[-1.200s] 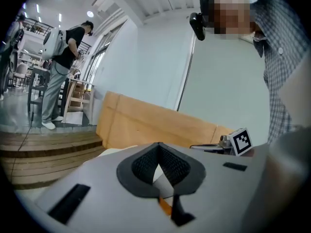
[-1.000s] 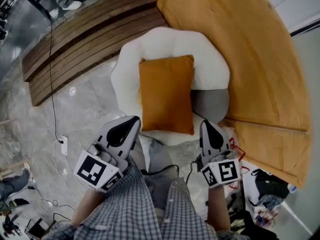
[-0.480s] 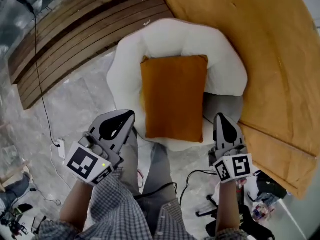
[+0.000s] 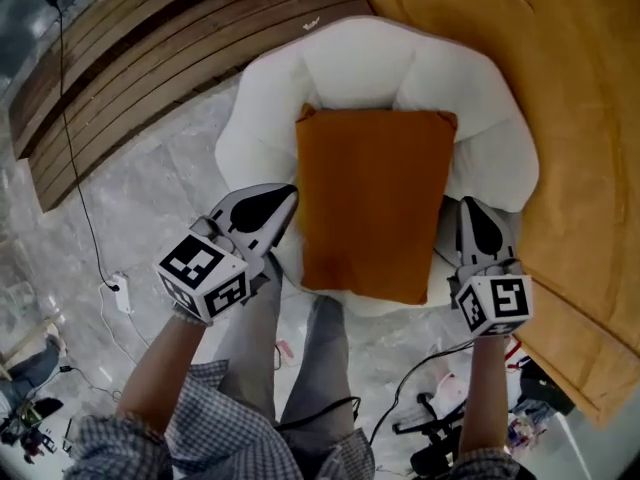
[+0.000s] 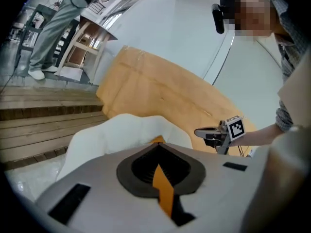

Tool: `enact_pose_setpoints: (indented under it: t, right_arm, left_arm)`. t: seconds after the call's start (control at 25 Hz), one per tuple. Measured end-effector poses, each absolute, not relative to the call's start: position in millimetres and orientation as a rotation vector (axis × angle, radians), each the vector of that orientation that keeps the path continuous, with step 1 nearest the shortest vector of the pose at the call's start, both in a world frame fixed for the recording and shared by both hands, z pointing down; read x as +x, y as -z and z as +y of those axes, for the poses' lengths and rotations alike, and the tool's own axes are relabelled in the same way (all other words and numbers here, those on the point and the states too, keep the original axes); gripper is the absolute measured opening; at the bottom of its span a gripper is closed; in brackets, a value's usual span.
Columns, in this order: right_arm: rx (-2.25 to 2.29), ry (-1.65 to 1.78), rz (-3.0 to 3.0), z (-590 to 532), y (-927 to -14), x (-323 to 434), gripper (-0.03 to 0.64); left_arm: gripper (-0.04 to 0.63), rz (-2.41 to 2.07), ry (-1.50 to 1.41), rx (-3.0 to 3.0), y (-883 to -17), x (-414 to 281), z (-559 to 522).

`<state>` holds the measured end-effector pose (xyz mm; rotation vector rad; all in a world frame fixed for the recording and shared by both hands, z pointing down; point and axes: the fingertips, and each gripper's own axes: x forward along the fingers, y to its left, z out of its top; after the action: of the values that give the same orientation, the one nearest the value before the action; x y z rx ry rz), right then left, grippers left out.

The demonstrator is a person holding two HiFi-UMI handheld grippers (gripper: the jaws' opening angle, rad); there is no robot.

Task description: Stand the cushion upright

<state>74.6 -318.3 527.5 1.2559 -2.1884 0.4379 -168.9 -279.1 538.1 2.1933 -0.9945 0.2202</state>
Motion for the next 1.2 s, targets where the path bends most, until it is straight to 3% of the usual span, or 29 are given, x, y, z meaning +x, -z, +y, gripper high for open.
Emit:
enact_pose_setpoints:
  t: [0.24, 0.48, 0.6, 0.84, 1.2]
  right_arm:
    - [1.262, -0.454, -2.108, -347, -585, 83, 0.031]
    - [1.272, -0.542, -2.051, -374, -633, 92, 0.146]
    - [1.293, -0.599, -2.023, -389, -652, 99, 0.192]
    - [1.37, -0.763, -2.032, -414, -683, 106, 0.272]
    - [1.39, -0.803, -1.933, -428, -722, 124, 0.304]
  left_arm:
    - [0.008, -0.983, -0.245, 2.12, -600, -178, -304]
    - [0.018, -0.974, -0.245, 2.049, -654, -185, -327]
    - [0.087, -0.982, -0.254, 1.993, -683, -192, -339]
    - [0.15, -1.001, -0.252, 1.848, -744, -197, -355]
    - [0.231, -0.931, -0.187, 1.733, -799, -176, -363]
